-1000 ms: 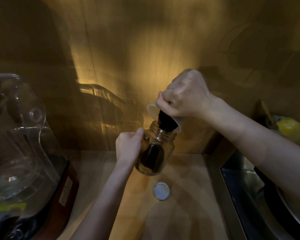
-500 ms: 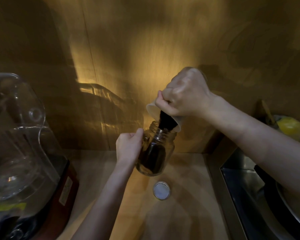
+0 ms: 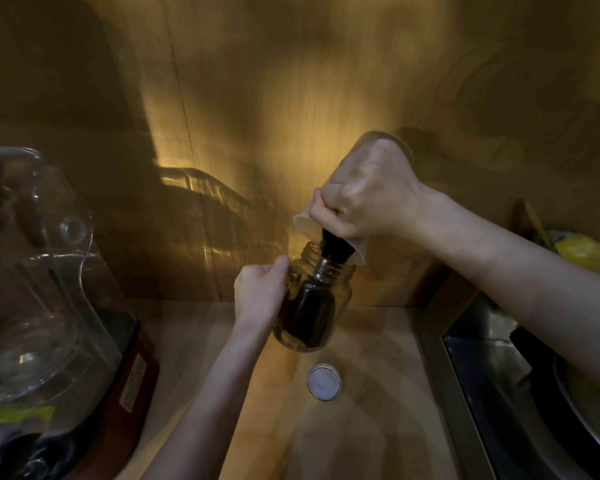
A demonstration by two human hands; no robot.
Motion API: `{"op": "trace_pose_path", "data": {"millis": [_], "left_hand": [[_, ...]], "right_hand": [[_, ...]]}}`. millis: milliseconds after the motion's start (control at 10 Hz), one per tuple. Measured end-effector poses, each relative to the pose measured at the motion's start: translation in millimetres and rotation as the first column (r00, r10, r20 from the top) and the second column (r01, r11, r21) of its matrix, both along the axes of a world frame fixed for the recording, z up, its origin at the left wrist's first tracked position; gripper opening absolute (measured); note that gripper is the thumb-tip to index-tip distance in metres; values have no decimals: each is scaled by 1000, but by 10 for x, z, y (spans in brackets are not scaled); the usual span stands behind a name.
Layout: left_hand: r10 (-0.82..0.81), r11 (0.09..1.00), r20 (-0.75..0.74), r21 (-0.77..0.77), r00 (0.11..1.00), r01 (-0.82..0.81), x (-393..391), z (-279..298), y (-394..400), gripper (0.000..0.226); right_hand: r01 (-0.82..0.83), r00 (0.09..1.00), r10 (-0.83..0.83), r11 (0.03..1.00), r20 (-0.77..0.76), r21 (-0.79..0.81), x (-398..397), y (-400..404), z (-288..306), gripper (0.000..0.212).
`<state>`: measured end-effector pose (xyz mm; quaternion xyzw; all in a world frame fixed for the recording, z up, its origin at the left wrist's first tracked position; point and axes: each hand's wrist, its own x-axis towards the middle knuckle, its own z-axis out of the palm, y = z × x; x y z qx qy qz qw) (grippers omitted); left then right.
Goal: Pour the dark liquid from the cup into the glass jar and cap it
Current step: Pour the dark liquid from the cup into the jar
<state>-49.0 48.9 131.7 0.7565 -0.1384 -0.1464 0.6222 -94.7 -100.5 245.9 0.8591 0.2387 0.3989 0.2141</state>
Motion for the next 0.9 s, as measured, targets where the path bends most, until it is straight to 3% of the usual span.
{"op": "trace_pose_path", "data": {"millis": [600,800,900], "left_hand": [[-4,1000,-54,-12,999,3,-18,44,6,39],[17,1000,-81,-13,997,-18,-27,58,5,38],[29,999,-76,-24,997,-31,-19,67,-6,39]], "right_hand": [[-7,1000,6,999,-25,-32,11,-13,22,44],[323,923,-327,945,-203,-55,252,-86,-52,18],[344,925,-347,938,-158,-46,254,-8,-29,15]]}}
